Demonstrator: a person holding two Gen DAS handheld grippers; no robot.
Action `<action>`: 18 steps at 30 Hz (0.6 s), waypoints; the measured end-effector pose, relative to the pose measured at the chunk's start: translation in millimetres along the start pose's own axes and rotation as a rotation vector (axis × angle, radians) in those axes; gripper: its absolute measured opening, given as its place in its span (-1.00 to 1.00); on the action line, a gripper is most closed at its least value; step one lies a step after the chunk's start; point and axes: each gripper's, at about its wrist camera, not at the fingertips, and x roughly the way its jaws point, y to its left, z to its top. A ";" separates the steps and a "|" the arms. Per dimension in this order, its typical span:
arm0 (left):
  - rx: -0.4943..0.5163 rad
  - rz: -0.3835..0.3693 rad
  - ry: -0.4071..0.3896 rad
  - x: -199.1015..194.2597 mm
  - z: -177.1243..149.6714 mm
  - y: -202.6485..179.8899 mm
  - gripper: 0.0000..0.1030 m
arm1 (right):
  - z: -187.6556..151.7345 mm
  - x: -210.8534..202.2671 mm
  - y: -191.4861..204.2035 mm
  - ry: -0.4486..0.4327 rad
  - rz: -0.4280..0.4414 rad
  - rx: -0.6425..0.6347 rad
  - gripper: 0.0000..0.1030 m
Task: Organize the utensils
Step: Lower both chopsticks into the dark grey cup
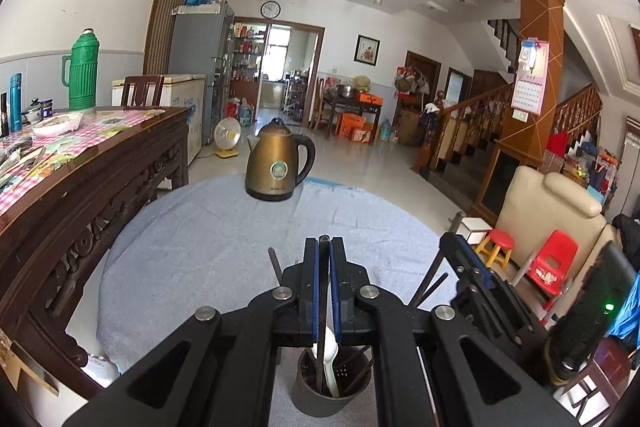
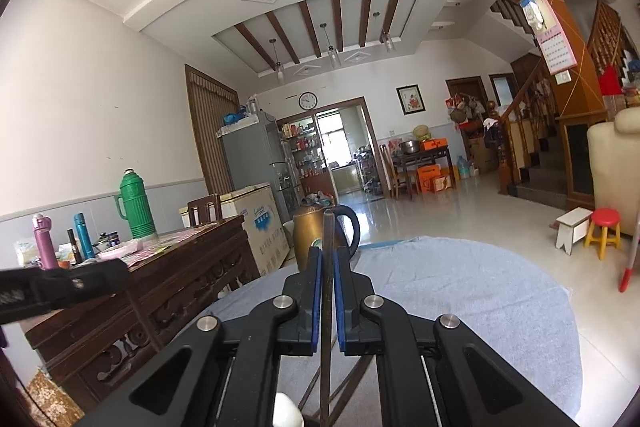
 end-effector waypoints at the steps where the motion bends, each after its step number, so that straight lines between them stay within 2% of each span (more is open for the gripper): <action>1: 0.001 0.004 0.005 0.6 -0.4 -1.1 -0.90 | -1.5 -2.1 -1.1 0.005 0.006 0.002 -0.87; 18: 0.004 0.033 0.035 1.9 -7.1 -3.1 -0.90 | -8.4 -25.6 -18.4 0.054 0.048 0.038 -0.87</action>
